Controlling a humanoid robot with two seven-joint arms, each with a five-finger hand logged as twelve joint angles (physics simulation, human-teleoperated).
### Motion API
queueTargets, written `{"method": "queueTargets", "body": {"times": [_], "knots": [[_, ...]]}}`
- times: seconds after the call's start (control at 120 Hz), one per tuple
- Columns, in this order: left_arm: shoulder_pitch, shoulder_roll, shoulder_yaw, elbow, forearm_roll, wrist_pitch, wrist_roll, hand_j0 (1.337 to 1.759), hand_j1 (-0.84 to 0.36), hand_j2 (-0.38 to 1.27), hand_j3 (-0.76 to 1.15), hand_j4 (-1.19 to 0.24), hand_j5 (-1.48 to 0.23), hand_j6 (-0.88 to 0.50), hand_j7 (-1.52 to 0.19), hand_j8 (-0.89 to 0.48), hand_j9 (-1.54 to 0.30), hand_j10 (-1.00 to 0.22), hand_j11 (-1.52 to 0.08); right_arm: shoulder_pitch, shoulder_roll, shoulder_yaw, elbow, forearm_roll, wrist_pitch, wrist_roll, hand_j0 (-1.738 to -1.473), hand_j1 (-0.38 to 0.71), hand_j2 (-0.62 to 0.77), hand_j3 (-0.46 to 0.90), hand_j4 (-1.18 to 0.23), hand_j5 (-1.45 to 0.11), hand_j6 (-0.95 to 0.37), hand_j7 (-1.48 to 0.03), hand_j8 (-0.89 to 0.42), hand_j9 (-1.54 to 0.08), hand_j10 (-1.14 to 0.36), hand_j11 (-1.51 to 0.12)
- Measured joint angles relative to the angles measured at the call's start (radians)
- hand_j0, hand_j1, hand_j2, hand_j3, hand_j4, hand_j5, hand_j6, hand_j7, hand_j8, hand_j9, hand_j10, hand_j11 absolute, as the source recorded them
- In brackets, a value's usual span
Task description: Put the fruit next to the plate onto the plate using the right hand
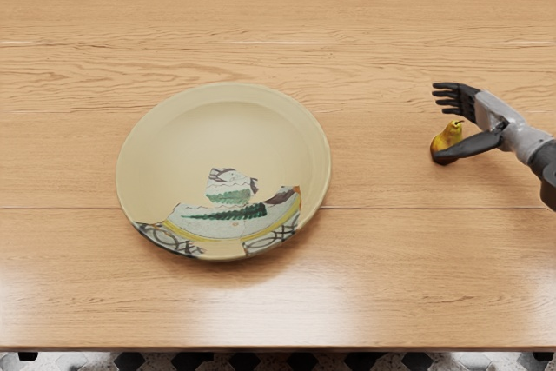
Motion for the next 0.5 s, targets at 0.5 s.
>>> {"method": "queueTargets", "body": {"times": [0.5], "knots": [[0.0,0.0,0.0,0.0,0.0,0.0,0.0,1.658,0.35,0.0,0.0,0.0,0.0,0.0,0.0,0.0,0.0,0.0,0.0,-0.039,0.003,-0.001,-0.002,0.0,-0.002,0.001,-1.658,0.04,-0.06,0.0,-0.33,-0.42,-0.33,-0.42,-0.33,-0.42,-0.32,-0.42]]}}
